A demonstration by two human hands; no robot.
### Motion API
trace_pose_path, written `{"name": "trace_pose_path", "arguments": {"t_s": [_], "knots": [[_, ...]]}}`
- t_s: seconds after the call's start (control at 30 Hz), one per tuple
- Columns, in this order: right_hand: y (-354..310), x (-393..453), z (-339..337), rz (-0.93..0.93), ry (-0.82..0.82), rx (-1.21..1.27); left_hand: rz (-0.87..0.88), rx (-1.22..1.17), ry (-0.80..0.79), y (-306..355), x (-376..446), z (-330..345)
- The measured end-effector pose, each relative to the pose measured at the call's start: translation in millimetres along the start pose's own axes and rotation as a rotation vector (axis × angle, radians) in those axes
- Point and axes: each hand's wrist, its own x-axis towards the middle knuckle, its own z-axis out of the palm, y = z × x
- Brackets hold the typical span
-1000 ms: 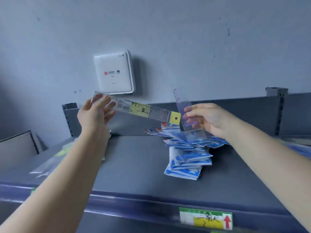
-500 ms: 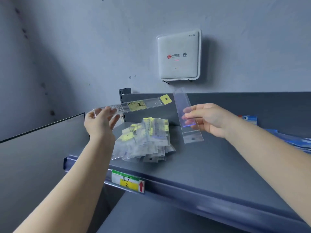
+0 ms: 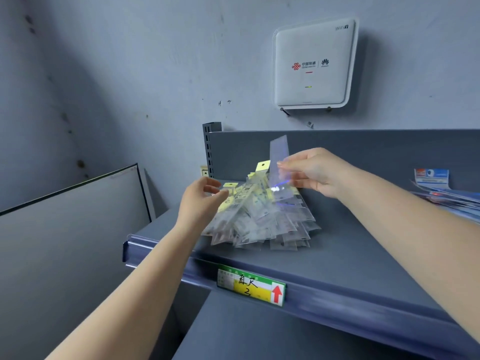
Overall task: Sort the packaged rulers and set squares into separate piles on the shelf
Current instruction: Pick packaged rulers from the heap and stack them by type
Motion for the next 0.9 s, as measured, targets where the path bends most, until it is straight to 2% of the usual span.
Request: {"name": "trace_pose_path", "arguments": {"t_s": [0.13,0.27,0.43,0.63,0.77,0.9], "knots": [[3,13,4,-0.069,0.150,-0.544,0.048,0.145,-0.142,2,7,10],[1,7,-4,-0.211,0.145,-0.773,0.018,0.173,-0.290,-2,6,22],[4,-12,-24,-0.314,0.152,-1.021,0.076,0.131,-0.224,15,5,28],[8,-42,-72,-0.428,0.214,-1.304,0.131,0.206,-0.231,55,-11,55],[10,-68,-112,-0.450,0.256,-1.395,0.295,0.446,-0.174,90,-34,84],[14,-99,-167,-0.447,0.291,-1.467,0.479,0.549,-0.207,139,-67,133]]}}
